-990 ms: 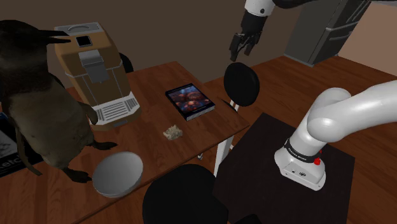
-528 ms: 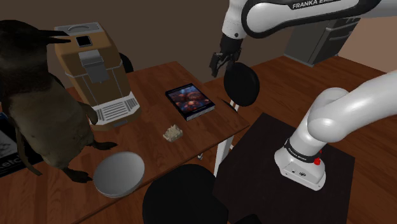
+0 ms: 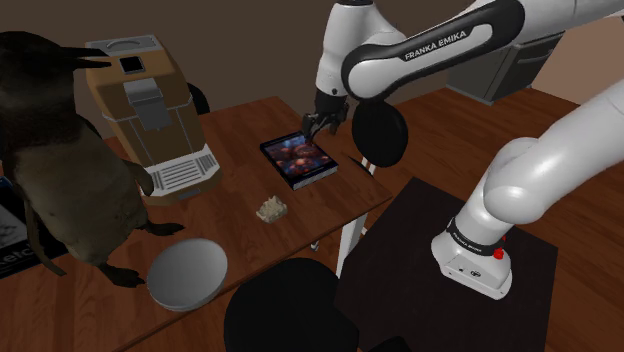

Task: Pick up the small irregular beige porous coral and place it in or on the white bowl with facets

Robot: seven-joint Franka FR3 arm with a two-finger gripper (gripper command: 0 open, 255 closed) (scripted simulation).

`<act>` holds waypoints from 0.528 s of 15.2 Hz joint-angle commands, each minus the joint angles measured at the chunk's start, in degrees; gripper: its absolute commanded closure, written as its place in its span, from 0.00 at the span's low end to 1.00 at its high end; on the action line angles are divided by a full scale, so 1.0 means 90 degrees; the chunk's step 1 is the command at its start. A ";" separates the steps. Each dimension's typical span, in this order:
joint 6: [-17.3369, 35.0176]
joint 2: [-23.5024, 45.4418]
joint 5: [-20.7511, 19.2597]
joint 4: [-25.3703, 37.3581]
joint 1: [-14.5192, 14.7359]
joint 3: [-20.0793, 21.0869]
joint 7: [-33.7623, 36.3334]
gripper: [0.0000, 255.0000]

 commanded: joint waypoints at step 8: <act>0.1367 0.2181 -0.0870 0.0793 -0.0018 0.0612 0.1328 0.00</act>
